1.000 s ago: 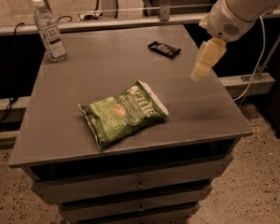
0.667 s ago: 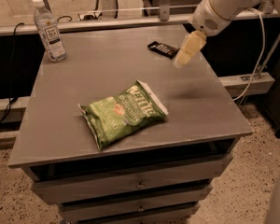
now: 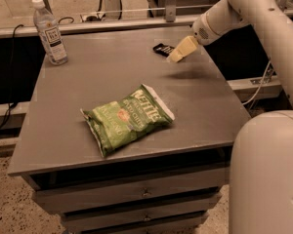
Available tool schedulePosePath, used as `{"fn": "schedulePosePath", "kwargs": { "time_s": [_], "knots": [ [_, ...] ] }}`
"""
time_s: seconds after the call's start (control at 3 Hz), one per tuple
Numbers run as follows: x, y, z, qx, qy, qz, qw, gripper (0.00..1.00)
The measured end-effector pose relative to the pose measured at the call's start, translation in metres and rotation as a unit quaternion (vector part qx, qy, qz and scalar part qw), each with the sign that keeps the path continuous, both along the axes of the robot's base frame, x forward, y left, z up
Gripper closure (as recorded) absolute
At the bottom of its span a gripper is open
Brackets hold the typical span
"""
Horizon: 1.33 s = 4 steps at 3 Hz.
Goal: Move rxbar chocolate near blue plastic bottle
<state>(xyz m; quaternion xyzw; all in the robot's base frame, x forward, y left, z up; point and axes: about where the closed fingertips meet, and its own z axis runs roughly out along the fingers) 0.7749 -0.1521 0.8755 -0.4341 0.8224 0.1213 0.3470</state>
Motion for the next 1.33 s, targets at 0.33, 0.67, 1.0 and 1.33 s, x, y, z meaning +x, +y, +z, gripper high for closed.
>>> {"fn": "schedulePosePath", "kwargs": {
  "time_s": [0.33, 0.67, 1.0, 1.33],
  "knots": [
    [0.022, 0.005, -0.029, 0.04, 0.026, -0.04, 0.9981, 0.0],
    [0.034, 0.014, -0.046, 0.066, 0.041, -0.057, 0.9953, 0.18],
    [0.038, 0.015, -0.045, 0.075, 0.04, -0.061, 0.9945, 0.41],
    [0.038, 0.015, -0.044, 0.076, 0.04, -0.061, 0.9945, 0.64]
  ]
}}
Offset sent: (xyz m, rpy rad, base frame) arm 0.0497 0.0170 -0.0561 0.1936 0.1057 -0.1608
